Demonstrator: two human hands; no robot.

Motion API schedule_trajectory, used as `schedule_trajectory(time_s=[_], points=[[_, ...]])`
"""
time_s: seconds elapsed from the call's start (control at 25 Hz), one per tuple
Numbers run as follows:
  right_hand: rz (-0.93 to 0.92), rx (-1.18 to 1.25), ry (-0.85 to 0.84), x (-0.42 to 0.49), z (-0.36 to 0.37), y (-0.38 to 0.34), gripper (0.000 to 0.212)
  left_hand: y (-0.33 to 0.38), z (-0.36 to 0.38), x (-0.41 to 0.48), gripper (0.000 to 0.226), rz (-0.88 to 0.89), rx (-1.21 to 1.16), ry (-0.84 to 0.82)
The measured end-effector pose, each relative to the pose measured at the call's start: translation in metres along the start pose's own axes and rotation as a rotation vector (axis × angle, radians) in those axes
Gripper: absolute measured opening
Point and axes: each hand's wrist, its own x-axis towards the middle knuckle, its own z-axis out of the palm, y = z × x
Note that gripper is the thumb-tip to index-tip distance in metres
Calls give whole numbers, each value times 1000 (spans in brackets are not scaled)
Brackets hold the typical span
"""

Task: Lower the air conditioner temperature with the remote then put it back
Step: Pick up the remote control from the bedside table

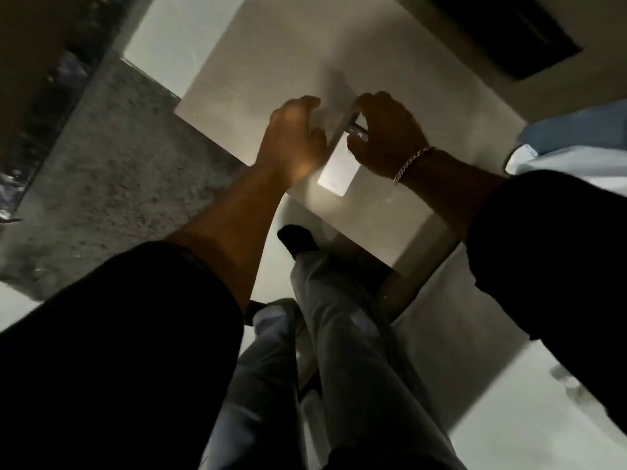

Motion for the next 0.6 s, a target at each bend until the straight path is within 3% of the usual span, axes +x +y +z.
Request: schedule_trajectory(time_s=[0.12, 0.24, 0.32, 0.44, 0.6], points=[[231, 98, 50, 0, 38, 25, 47, -12, 41, 20, 41, -125, 87, -156], [428, 428, 117, -3, 68, 30, 49, -14, 76, 26, 28, -114, 64, -179], [478, 614, 190, 3, 78, 28, 52, -12, 85, 31, 27, -193, 9, -76], [520, 651, 216, 4, 88, 26, 57, -12, 94, 36, 33, -381, -76, -42], [476, 688, 177, 4, 77, 5, 42, -8, 66, 25, 18, -536, -261, 71]])
